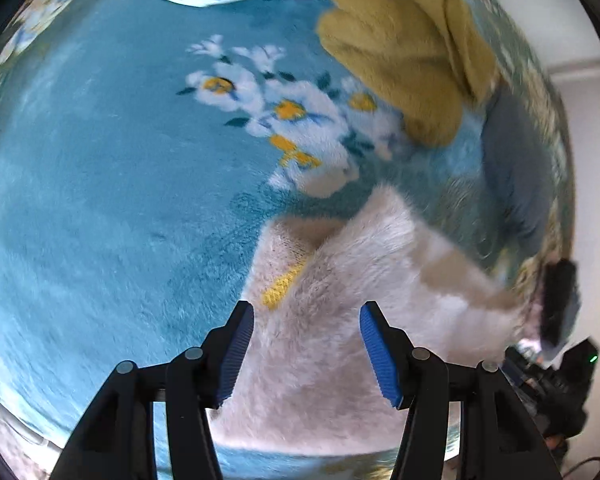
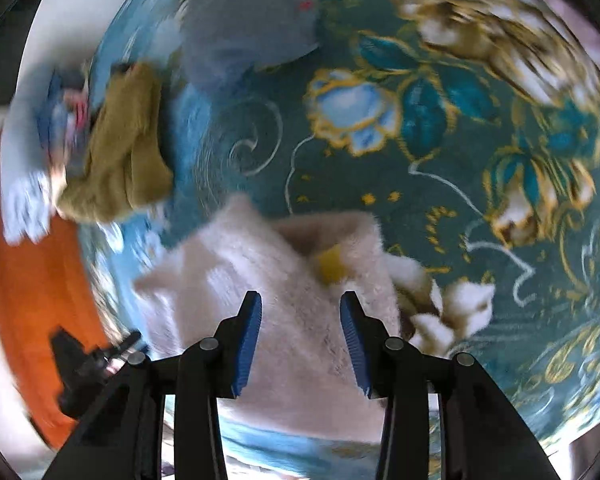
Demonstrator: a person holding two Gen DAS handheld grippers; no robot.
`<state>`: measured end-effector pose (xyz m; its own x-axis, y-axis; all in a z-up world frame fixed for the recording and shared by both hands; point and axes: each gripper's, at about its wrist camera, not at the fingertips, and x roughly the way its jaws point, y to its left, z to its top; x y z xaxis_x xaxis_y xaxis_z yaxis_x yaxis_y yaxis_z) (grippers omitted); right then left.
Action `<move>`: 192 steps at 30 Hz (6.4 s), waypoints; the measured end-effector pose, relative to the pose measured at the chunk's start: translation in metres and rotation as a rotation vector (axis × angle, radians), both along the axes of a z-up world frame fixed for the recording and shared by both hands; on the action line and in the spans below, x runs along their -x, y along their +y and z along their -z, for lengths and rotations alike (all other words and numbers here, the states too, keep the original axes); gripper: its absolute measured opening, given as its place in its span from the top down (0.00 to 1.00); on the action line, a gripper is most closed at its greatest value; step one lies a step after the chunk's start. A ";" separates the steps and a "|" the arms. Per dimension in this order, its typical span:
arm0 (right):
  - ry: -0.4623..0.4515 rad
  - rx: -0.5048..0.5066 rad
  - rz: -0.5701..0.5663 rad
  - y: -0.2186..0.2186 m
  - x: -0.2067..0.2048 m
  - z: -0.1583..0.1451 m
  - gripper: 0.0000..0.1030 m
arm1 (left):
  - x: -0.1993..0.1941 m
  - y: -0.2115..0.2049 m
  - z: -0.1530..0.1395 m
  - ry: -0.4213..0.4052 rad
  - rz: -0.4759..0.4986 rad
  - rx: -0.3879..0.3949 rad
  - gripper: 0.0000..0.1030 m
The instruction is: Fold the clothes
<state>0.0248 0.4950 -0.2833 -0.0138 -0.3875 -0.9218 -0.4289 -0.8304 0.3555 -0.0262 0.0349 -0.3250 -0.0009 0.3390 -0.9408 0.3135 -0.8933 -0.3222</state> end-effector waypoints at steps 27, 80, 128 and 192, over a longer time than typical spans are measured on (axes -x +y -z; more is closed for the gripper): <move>0.113 0.011 -0.061 0.006 -0.024 -0.001 0.20 | -0.017 -0.021 0.035 0.037 0.067 -0.108 0.24; 0.120 0.091 0.095 -0.035 -0.054 -0.041 0.63 | -0.087 -0.010 -0.032 0.093 0.102 -0.305 0.59; 0.275 0.180 -0.222 0.190 -0.052 -0.261 0.64 | -0.115 0.258 -0.223 0.293 0.039 -0.319 0.59; 0.279 0.286 0.077 0.556 0.117 -0.190 0.65 | 0.063 0.586 -0.143 0.255 0.106 -0.391 0.61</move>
<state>-0.0924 1.0507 -0.0934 -0.2866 -0.6156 -0.7341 -0.3405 -0.6507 0.6787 -0.0894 0.6213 -0.1822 -0.1616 0.6780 -0.7171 0.0945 -0.7127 -0.6951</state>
